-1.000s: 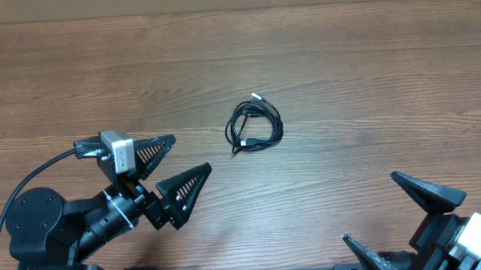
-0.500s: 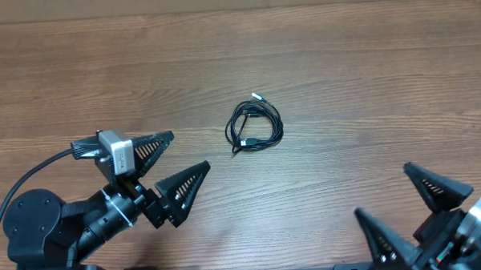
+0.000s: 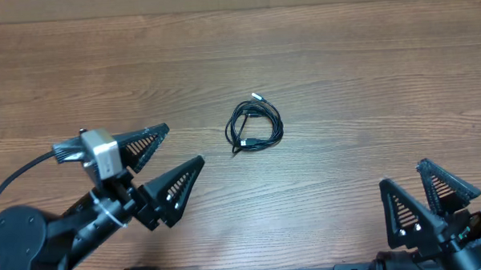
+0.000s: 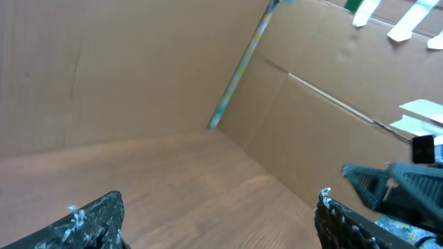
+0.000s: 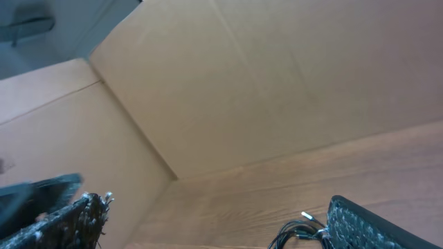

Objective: Untangle cables

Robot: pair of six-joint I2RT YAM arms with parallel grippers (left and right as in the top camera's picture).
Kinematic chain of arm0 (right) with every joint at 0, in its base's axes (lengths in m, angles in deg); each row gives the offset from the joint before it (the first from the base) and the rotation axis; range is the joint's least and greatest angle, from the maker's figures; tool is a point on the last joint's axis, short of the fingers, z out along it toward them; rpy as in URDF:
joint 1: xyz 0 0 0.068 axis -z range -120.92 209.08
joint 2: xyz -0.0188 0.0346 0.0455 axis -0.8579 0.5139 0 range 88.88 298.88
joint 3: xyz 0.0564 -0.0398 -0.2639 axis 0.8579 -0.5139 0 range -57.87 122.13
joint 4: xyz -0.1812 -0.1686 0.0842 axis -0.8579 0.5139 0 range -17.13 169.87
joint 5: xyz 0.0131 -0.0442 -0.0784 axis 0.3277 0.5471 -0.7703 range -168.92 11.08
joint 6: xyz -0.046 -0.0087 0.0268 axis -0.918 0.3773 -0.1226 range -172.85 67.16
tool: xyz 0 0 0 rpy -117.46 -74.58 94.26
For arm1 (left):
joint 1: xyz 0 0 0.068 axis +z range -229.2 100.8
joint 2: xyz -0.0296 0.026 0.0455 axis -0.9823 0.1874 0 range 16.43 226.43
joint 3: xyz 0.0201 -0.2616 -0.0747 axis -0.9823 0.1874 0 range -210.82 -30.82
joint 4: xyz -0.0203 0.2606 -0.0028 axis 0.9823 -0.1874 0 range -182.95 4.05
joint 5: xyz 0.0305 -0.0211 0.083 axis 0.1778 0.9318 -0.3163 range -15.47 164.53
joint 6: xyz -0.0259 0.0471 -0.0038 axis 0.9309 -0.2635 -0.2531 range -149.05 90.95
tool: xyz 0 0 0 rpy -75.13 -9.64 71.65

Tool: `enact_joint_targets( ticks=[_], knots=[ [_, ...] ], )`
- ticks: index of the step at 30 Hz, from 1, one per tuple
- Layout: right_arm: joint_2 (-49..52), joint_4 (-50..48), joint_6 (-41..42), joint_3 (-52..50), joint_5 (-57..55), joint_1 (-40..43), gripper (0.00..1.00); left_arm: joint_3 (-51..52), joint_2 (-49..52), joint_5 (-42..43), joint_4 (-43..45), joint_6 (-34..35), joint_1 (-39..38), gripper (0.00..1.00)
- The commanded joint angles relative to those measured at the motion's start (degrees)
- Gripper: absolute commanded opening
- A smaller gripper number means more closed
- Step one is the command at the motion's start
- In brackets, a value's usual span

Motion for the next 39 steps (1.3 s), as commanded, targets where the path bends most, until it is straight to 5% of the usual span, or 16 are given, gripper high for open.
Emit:
enact_joint_targets(
  ticks=[1, 10, 20, 30, 39],
  knots=[
    [0.2, 0.4, 3.6, 1.0, -4.3, 0.1, 1.0, -4.0, 0.0, -0.8, -0.2, -1.2, -0.1, 0.87],
    [2.0, 0.5, 6.3, 1.2, -4.5, 0.1, 1.0, -7.2, -0.1, -14.4, -16.2, -10.4, -0.1, 0.85],
    [8.7, -4.7, 6.3, 2.7, -2.6, 0.1, 1.0, -7.5, 0.1, -27.1, -18.1, -9.2, -0.1, 0.87],
    [15.5, -7.4, -0.3, 2.8, 10.1, 0.1, 1.0, -7.5, 4.5, -26.9, -18.3, -6.3, -0.1, 0.77],
    [15.5, -5.2, -3.1, 3.0, 11.0, 0.1, 1.0, -7.5, 11.8, -25.6, -23.0, -11.8, -7.1, 0.71]
  ],
)
